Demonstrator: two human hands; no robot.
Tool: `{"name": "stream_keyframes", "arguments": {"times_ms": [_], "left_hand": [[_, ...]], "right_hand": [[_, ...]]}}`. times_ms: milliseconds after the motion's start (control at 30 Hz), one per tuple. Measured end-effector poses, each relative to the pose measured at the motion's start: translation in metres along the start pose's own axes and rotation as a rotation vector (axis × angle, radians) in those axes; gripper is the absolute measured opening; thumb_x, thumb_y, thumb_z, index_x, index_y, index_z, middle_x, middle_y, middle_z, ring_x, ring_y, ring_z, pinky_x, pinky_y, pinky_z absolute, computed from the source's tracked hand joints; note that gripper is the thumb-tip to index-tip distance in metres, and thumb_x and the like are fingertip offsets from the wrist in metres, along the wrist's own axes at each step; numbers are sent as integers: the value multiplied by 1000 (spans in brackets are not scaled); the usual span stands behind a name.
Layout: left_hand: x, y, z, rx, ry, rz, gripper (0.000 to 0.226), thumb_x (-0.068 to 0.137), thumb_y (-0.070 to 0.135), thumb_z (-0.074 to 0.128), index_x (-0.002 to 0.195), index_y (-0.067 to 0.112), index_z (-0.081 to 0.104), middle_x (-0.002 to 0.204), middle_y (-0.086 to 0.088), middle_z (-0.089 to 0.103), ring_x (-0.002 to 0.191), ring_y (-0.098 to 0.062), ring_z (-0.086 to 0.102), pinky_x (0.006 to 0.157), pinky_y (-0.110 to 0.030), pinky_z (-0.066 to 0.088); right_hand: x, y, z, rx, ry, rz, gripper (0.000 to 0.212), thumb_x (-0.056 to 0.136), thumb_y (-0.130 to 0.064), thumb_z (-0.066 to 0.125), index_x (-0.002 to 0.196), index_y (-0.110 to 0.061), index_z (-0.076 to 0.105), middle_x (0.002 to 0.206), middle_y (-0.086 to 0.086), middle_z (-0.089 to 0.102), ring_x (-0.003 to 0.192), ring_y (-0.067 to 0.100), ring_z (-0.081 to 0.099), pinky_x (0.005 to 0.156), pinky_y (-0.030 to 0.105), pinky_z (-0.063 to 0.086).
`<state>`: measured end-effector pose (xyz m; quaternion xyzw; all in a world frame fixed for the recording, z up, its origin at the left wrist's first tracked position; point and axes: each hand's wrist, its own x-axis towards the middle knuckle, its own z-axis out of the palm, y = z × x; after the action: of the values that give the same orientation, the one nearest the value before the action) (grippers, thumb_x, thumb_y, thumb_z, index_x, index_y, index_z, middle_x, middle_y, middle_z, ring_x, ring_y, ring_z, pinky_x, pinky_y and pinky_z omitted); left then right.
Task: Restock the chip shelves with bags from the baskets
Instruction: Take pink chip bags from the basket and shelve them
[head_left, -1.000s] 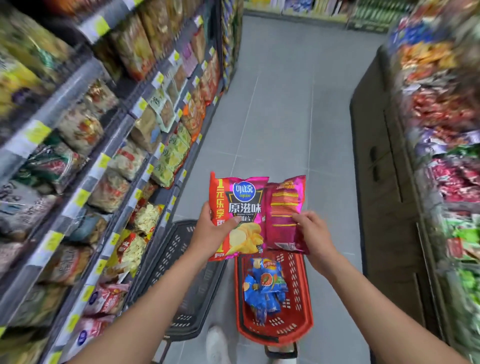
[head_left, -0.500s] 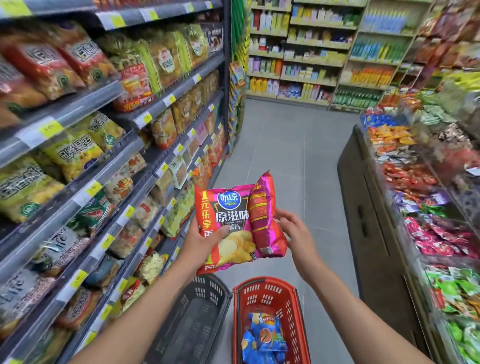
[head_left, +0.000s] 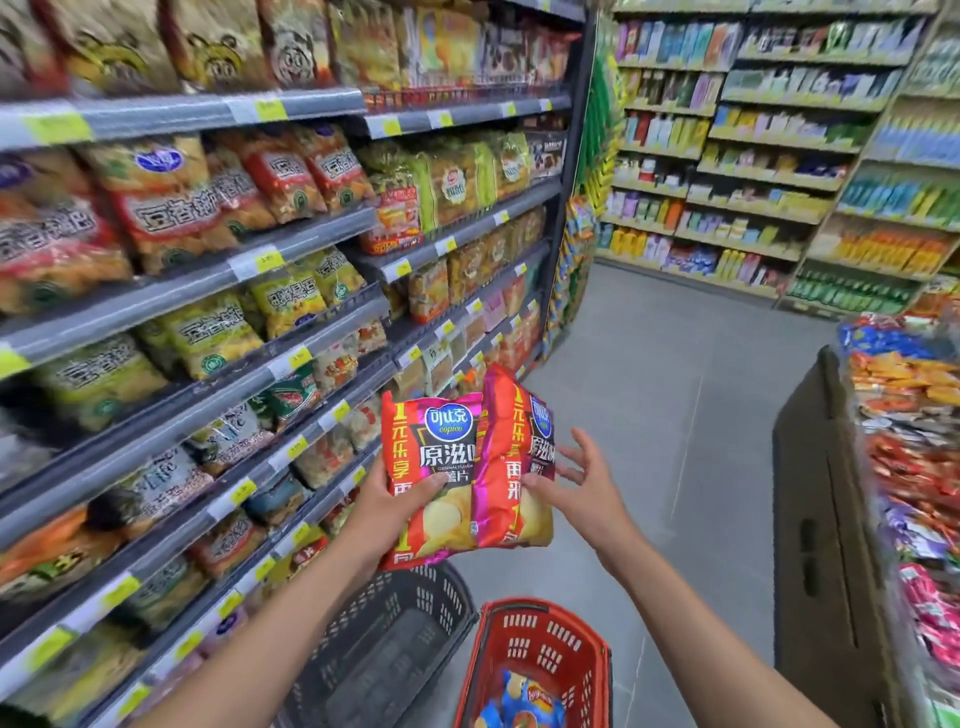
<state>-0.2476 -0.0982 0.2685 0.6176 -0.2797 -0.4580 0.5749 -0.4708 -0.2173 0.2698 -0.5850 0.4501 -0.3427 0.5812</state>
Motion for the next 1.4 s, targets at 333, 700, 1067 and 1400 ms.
{"name": "stream_keyframes", "arguments": {"times_ms": [333, 700, 1067, 1400], "left_hand": [[-77, -1, -26, -46, 212, 46, 50, 84, 24, 84, 123, 33, 55, 105, -2, 80, 86, -27, 79, 69, -40, 64], [-170, -13, -129, -12, 534, 124, 54, 80, 32, 89, 121, 40, 56, 106, 4, 79, 88, -19, 79, 78, -42, 64], [-363, -35, -271, -26, 874, 177, 57, 80, 34, 90, 126, 39, 57, 107, 4, 79, 94, -24, 77, 82, -44, 63], [-599, -49, -377, -6, 1112, 264, 53, 86, 26, 84, 130, 30, 54, 111, -3, 76, 92, -22, 76, 74, -36, 62]], "right_hand": [[-32, -7, 31, 65, -443, 224, 81, 64, -49, 84, 136, -35, 49, 120, -2, 75, 107, 26, 73, 95, 52, 56], [-71, -34, 138, 21, -624, 97, 128, 32, -56, 102, 142, -24, 44, 123, 6, 73, 106, 30, 73, 92, 57, 58], [-199, -71, 287, -184, -786, -177, 84, 83, -24, 85, 142, -37, 28, 118, -14, 61, 102, -1, 59, 75, 16, 49], [-385, -94, 427, -178, -975, -330, 84, 78, -18, 88, 142, -31, 34, 125, -4, 64, 111, 14, 65, 94, 38, 54]]}}
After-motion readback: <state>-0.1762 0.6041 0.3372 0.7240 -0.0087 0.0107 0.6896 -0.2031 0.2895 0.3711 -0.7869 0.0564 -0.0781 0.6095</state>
